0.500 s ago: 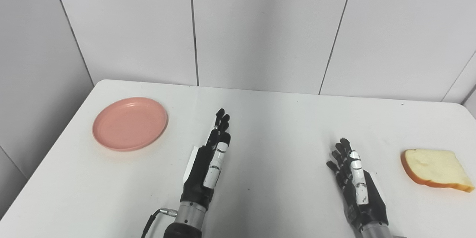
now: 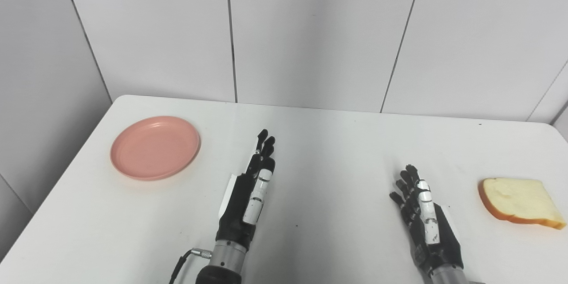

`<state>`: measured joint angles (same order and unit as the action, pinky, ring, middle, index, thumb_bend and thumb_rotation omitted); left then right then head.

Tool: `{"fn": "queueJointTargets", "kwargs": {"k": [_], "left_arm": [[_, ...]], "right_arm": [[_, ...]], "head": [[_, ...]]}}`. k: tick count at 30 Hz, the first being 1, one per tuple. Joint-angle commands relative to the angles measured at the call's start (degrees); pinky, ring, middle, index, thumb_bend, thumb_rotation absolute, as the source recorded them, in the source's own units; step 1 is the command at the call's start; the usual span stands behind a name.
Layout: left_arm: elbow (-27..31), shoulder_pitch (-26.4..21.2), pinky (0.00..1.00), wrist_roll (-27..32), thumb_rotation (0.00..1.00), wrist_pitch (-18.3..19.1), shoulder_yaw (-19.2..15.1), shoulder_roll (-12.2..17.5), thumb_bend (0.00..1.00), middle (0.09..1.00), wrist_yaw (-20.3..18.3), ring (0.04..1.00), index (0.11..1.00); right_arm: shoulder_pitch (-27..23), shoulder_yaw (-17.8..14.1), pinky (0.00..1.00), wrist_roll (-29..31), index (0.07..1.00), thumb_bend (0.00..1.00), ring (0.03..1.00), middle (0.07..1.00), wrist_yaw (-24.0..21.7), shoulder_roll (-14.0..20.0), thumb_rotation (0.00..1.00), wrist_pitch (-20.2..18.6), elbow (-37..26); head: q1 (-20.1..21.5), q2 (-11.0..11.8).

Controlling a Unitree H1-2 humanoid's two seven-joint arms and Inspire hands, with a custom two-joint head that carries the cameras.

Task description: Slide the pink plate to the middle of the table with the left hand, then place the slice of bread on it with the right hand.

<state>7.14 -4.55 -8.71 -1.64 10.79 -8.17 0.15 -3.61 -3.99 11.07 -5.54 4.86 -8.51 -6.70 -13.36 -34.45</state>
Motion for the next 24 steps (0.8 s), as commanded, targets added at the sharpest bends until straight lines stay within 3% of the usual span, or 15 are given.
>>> {"fn": "queueJointTargets", "kwargs": {"k": [1, 9, 15, 24], "left_arm": [[1.59, -0.95, 1.0, 0.04, 1.0, -1.76, 0.08, -0.72, 0.53, 0.982, 0.53, 0.989, 0.984], [1.73, -0.89, 0.99, -0.35, 1.0, -1.69, 0.14, -0.8, 0.52, 0.977, 0.78, 0.985, 0.98], [2.54, -0.71, 0.99, -0.17, 1.0, -0.52, 0.21, -0.61, 0.56, 0.985, 0.36, 0.991, 0.99], [-0.19, -1.46, 1.0, 0.82, 1.0, -2.27, 0.01, -0.02, 0.53, 0.994, -0.15, 0.999, 0.997]], "right_arm": [[-0.14, -0.2, 1.0, -0.07, 1.0, 0.34, 1.0, 1.0, 0.44, -0.1, 1.0, -0.24, -1.17], [-0.14, -0.26, 1.0, 0.25, 1.0, 0.35, 1.0, 1.0, 0.4, -0.22, 1.0, -0.42, -1.22], [-0.17, -0.15, 1.0, 0.21, 1.0, 0.34, 1.0, 1.0, 0.33, -0.29, 1.0, -0.33, -1.37], [-0.26, -0.3, 1.0, -0.38, 1.0, 0.32, 1.0, 1.0, 0.19, 0.08, 1.0, 0.38, -0.53]], "head": [[0.05, 0.07], [0.2, 0.03], [0.45, 0.06], [-1.84, 1.62]]}}
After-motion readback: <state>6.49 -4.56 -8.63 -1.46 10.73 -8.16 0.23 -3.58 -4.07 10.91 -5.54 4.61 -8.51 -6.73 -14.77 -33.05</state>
